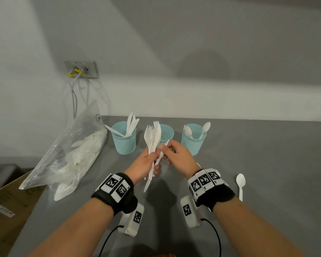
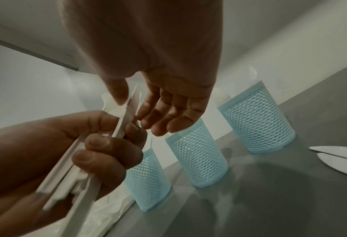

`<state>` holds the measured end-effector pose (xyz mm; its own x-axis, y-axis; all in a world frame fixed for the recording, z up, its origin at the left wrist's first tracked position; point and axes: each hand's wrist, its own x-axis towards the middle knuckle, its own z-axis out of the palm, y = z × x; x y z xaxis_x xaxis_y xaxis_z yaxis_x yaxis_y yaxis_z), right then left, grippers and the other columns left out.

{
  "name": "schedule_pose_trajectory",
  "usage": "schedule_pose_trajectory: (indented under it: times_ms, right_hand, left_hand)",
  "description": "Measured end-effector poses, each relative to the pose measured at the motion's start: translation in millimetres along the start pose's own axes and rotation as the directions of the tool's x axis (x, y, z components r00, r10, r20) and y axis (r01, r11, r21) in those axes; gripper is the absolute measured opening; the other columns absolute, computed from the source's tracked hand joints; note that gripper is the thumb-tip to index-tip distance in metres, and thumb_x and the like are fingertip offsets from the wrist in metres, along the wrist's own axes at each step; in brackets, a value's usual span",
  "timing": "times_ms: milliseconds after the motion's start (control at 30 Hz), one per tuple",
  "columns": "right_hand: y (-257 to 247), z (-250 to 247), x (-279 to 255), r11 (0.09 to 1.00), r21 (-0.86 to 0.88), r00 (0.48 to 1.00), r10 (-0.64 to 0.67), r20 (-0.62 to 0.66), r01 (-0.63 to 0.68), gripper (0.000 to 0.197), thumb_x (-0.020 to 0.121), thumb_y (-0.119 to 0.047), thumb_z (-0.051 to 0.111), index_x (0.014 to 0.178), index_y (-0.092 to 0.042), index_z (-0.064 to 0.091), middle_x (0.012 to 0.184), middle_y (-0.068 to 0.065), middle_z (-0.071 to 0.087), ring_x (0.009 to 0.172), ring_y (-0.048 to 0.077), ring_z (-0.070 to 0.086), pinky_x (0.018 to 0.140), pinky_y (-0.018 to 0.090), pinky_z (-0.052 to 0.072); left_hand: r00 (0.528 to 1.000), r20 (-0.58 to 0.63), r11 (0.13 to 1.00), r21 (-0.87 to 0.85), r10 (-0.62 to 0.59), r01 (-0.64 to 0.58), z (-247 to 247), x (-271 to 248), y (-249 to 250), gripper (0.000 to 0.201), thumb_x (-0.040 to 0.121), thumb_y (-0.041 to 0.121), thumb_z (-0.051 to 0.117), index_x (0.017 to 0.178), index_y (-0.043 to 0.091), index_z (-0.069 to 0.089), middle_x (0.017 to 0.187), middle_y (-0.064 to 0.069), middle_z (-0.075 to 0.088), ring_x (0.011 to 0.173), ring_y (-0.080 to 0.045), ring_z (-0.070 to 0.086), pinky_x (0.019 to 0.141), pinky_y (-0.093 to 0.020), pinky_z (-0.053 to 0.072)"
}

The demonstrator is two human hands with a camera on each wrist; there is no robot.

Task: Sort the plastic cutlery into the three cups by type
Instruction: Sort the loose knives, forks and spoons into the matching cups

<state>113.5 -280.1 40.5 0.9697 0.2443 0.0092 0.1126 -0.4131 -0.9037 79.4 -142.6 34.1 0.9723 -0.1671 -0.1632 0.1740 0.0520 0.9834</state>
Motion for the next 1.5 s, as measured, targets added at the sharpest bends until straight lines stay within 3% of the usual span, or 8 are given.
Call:
schedule_pose_trajectory:
  times_ms: [233,433,567,700,1000,1267,1400,1500]
  right_hand:
    - [-37,-3,20,0.994,0.100,0.990,-0.017,-0.138,0.031,0.023,0.103,-0.026,0.032,0.084,-0.021,0.044,0.074,0.004,0.064,0.056,0.014,0.057,0.056,0.023,0.044]
    - [-71,-5,38,0.981,0.129,0.957,-0.103,-0.271,0.142,0.024,0.103,-0.030,0.027,0.092,-0.013,0.039,0.061,0.003,0.048,0.053,0.020,0.051,0.056,0.029,0.047]
    - [-83,10,47,0.994,-0.016,0.985,-0.113,-0.131,0.112,0.030,0.095,-0.042,0.048,0.097,-0.012,0.051,0.075,-0.007,0.049,0.068,0.011,0.048,0.065,0.028,0.038]
    - [-86,30,52,0.998,0.023,0.992,-0.051,-0.118,0.054,0.027,0.081,-0.035,0.069,0.091,-0.012,0.059,0.084,0.009,0.066,0.076,0.025,0.063,0.072,0.036,0.050]
    - [-86,43,52,0.991,0.029,0.991,-0.128,-0.037,0.129,0.029,0.094,-0.029,0.054,0.068,-0.018,0.055,0.063,-0.006,0.060,0.065,0.011,0.056,0.072,0.027,0.042]
    - [-117,13,89,0.977,-0.104,0.968,-0.202,-0.150,0.188,0.027,0.097,-0.034,0.046,0.088,-0.013,0.059,0.062,-0.004,0.060,0.058,0.008,0.053,0.061,0.022,0.039]
    - [-127,6,113,0.968,-0.179,0.927,-0.223,-0.301,0.174,0.030,0.097,-0.042,0.042,0.099,-0.016,0.057,0.069,-0.002,0.068,0.069,0.015,0.059,0.067,0.032,0.045]
    - [-121,24,121,0.930,-0.339,0.959,-0.212,-0.189,0.139,0.029,0.097,-0.044,0.040,0.109,-0.023,0.055,0.075,-0.001,0.070,0.066,0.014,0.060,0.065,0.029,0.045]
  left_hand:
    - [0.996,-0.031,0.991,-0.110,-0.078,0.074,-28,-16,16,0.019,0.101,0.025,0.042,0.110,0.009,0.047,0.093,-0.012,0.057,0.062,-0.028,0.067,0.056,-0.043,0.060]
    - [0.999,-0.024,0.999,-0.023,-0.047,0.046,-47,-19,26,0.018,0.101,0.026,0.041,0.107,0.010,0.046,0.093,-0.010,0.059,0.067,-0.024,0.066,0.051,-0.036,0.057]
    - [0.998,-0.061,0.988,0.152,0.014,-0.005,-52,-18,30,0.025,0.101,0.027,0.041,0.112,0.005,0.046,0.073,-0.003,0.050,0.048,-0.012,0.049,0.045,-0.027,0.048]
    - [0.996,-0.076,0.981,0.190,0.049,-0.034,-58,-16,29,0.031,0.100,0.030,0.040,0.116,0.004,0.046,0.068,0.000,0.038,0.047,-0.008,0.034,0.043,-0.022,0.035]
    - [0.989,-0.121,0.996,-0.033,0.083,-0.088,-80,-17,35,0.039,0.099,0.043,0.036,0.116,0.015,0.057,0.066,0.003,0.045,0.047,-0.007,0.033,0.044,-0.018,0.034]
    - [0.959,-0.264,0.995,0.036,0.102,-0.096,-113,-11,41,0.032,0.102,0.033,0.034,0.109,0.009,0.054,0.082,-0.003,0.061,0.039,-0.006,0.031,0.037,-0.018,0.027]
    - [0.941,-0.308,0.988,0.100,0.142,-0.117,-129,-7,42,0.030,0.101,0.036,0.036,0.112,0.018,0.057,0.074,-0.001,0.050,0.043,-0.006,0.031,0.040,-0.020,0.026]
    - [0.945,-0.302,0.991,0.083,0.126,-0.105,-132,-1,44,0.032,0.101,0.039,0.036,0.120,0.017,0.050,0.066,0.002,0.041,0.048,-0.007,0.030,0.042,-0.020,0.026]
